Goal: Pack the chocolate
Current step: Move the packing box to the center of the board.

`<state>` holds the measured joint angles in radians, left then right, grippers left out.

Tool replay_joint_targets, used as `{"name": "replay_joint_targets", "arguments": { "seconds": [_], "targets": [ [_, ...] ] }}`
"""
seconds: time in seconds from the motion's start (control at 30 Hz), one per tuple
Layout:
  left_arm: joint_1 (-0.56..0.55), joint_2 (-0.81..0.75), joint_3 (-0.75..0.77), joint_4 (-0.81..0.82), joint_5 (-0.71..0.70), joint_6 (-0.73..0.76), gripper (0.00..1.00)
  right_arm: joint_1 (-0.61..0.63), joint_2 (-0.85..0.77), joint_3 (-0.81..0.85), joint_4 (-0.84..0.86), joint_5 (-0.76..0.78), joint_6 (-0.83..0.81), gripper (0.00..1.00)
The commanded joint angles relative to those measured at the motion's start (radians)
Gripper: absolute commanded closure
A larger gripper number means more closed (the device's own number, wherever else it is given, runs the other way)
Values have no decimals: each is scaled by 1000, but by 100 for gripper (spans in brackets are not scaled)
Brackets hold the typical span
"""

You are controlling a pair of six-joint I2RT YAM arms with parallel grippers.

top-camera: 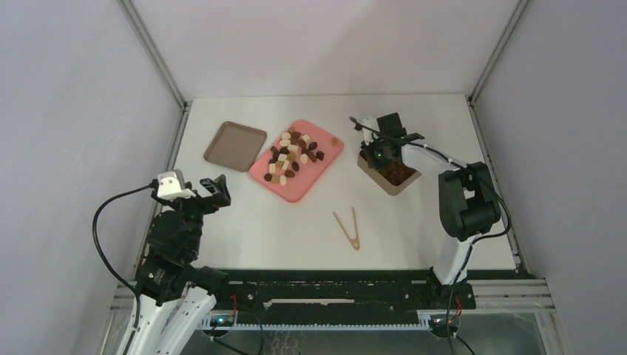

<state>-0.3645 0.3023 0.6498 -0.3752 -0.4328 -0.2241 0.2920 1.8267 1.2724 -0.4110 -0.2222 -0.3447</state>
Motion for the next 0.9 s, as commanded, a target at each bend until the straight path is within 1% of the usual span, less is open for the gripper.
{"name": "replay_joint_targets", "arguments": {
  "seconds": [0.0,0.17,0.37,0.57,0.8,0.87],
  "targets": [
    [-5,-11,-19,47,22,25,0,90,-64,-4,-39,-37,-30,100],
    [-6,-16,-21,46,25,25,0,191,-79,-27,-53,-18,-1,100],
    [-5,-16,-21,45,29,22,0,320,-113,-90,-16,19,55,100],
    [-7,-13,-21,44,32,18,0,408,-122,-106,-1,61,79,100],
    [-7,-1,-21,41,31,16,0,442,-127,-105,73,79,85,100],
    [-7,3,-21,39,31,13,0,446,-126,-105,92,90,101,98]
  ]
}}
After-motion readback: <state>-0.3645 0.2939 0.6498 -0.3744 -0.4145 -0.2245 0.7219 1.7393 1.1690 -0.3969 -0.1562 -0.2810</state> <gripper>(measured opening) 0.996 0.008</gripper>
